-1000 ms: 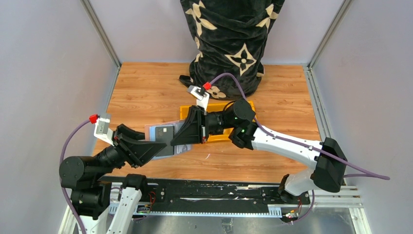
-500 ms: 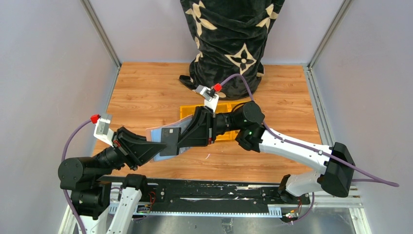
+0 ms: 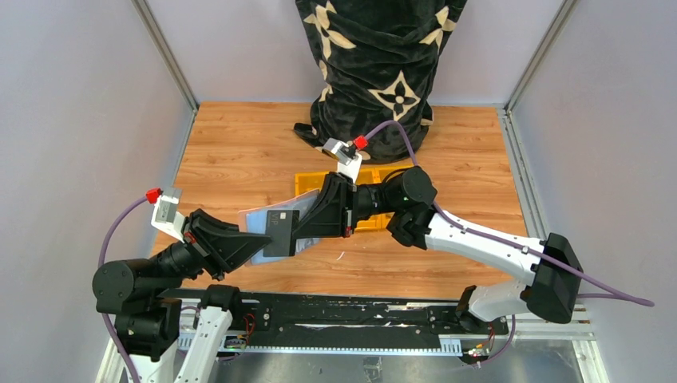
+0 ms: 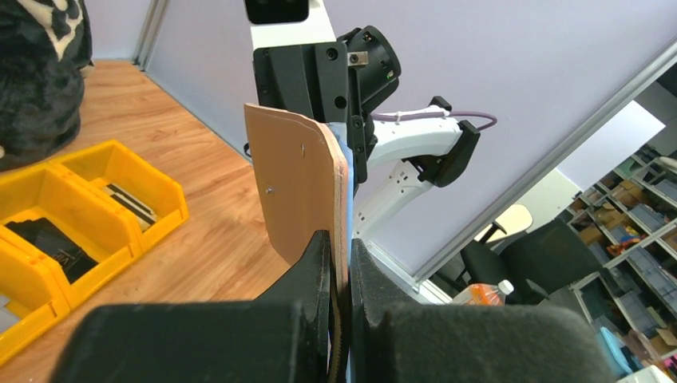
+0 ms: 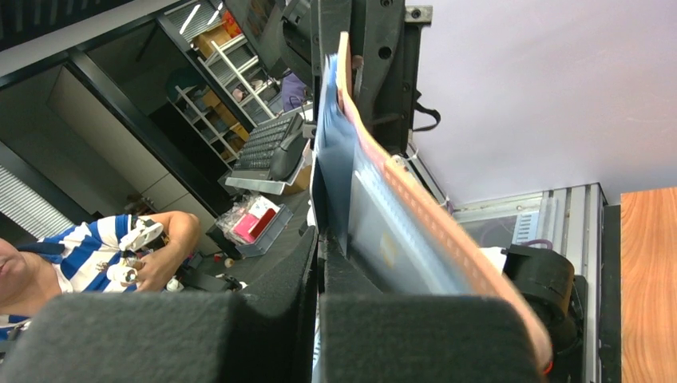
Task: Take the credit cards out of the card holder
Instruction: Remove the credit card from the card holder, then place the credit card in the storage box.
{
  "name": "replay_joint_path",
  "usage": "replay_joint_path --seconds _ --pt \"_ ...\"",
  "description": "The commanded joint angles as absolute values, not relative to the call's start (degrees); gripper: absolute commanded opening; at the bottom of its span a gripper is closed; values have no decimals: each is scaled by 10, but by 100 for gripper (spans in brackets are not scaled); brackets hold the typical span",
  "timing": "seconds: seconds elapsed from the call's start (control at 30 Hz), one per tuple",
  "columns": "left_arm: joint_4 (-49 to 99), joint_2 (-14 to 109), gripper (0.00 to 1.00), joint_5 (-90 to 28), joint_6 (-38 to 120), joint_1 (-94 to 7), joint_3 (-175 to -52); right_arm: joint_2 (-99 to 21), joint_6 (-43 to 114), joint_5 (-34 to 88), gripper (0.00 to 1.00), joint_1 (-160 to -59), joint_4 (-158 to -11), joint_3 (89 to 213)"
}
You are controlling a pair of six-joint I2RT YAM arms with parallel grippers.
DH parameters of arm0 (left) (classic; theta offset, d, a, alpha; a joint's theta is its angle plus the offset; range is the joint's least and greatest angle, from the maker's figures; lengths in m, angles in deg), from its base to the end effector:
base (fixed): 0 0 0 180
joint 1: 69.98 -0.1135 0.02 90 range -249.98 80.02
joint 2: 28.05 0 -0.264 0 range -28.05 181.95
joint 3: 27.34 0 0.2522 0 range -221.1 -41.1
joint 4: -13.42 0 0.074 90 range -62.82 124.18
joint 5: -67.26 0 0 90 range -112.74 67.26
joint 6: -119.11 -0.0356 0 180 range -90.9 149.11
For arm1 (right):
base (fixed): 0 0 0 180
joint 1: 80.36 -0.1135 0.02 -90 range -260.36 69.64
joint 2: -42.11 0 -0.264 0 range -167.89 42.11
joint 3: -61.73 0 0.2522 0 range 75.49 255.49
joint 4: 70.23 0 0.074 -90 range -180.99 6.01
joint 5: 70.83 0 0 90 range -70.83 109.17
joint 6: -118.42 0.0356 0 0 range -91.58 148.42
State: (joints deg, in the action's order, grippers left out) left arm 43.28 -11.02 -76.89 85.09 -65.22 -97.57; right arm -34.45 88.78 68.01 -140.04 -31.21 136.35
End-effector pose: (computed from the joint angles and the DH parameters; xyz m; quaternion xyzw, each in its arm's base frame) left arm 0.0033 -0.0292 0.4303 0.1315 0.6056 -0.5919 0.5154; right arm 0.1225 0.2625 0.4205 -0.3677 0.4079 0.7981 0.2478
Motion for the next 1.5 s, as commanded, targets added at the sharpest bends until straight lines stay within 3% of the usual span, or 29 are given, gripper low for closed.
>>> replay_joint_path --seconds 0.0,0.23,0.27,0.33,0.5,0.57,0.8,1.1,1.27,1.47 --pt "419 -104 0 -767 850 -650 -995 -309 878 691 0 -1391 -282 1340" --pt "415 -101 0 -764 852 -650 -998 -306 876 692 1 -1391 -288 1342" --pt "417 -102 0 -762 850 -650 -998 -309 880 693 5 -1391 -288 1346" --pt "421 -102 0 -759 846 -650 -1000 -317 888 693 24 -1393 -281 1351" --pt "432 -101 0 -749 831 -650 -1001 -344 900 694 33 -1405 -261 1373" --pt "431 -101 0 -749 829 -650 -1003 -349 904 696 30 -1406 -256 1379" --pt "428 -99 0 -750 822 -650 -1008 -331 893 704 1 -1399 -278 1371" --pt "430 -82 0 -748 783 -650 -1015 -244 881 733 0 -1301 -345 1293" --pt "445 -64 0 -749 744 -650 -1023 -173 751 745 0 -1200 -611 1286" --pt "482 -56 0 -744 679 -650 -1035 -149 581 584 0 -1114 -938 1311"
